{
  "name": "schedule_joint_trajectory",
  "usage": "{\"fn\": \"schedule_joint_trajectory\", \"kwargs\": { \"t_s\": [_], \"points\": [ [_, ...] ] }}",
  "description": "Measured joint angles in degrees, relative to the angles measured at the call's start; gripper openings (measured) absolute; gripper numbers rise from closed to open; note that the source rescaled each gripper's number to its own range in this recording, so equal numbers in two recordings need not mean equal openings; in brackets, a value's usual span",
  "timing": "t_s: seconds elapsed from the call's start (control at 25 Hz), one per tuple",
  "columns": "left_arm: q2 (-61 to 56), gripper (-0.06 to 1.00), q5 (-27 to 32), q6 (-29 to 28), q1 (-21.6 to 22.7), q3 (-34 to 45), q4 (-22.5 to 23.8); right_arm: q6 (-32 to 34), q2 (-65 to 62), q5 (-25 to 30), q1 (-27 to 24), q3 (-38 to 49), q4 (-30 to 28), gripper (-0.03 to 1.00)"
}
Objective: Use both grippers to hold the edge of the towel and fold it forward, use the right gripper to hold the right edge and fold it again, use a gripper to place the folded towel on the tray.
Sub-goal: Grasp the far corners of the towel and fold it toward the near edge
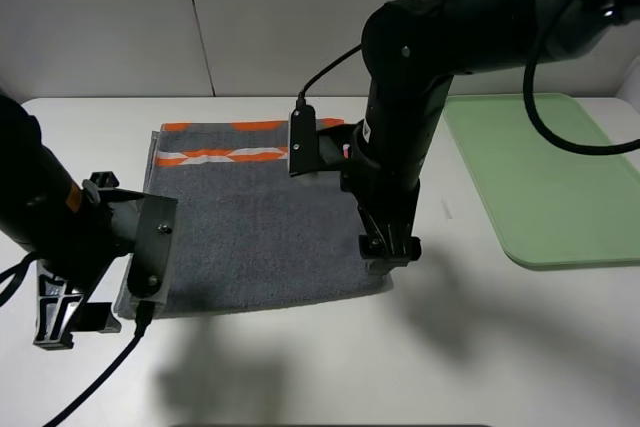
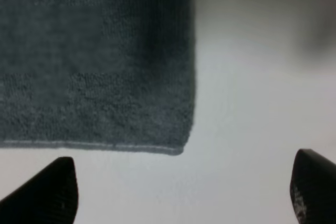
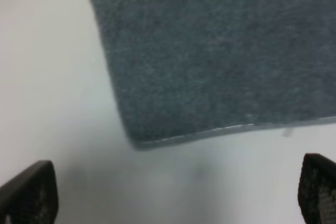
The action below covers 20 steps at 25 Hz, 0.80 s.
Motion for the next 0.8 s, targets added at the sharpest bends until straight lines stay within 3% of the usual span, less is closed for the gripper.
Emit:
{"fn": "schedule_joint_trajectory", "kwargs": {
  "t_s": [0.32, 0.56, 0.8],
  "points": [
    [0.0, 0.79, -1.4, 0.0, 1.5, 0.1, 0.2, 0.6, 0.1, -5.4, 0.1, 3.9, 0.2, 1.0],
    [0.0, 0.79, -1.5, 0.1, 1.5, 0.1, 0.2, 0.2, 0.9, -10.2, 4.1, 3.9, 0.0, 1.0],
    [0.0, 0.79, -1.5, 0.1, 1.5, 0.1, 0.2, 0.1, 6.0, -10.8, 6.3, 3.9, 0.2, 1.0]
  ]
}}
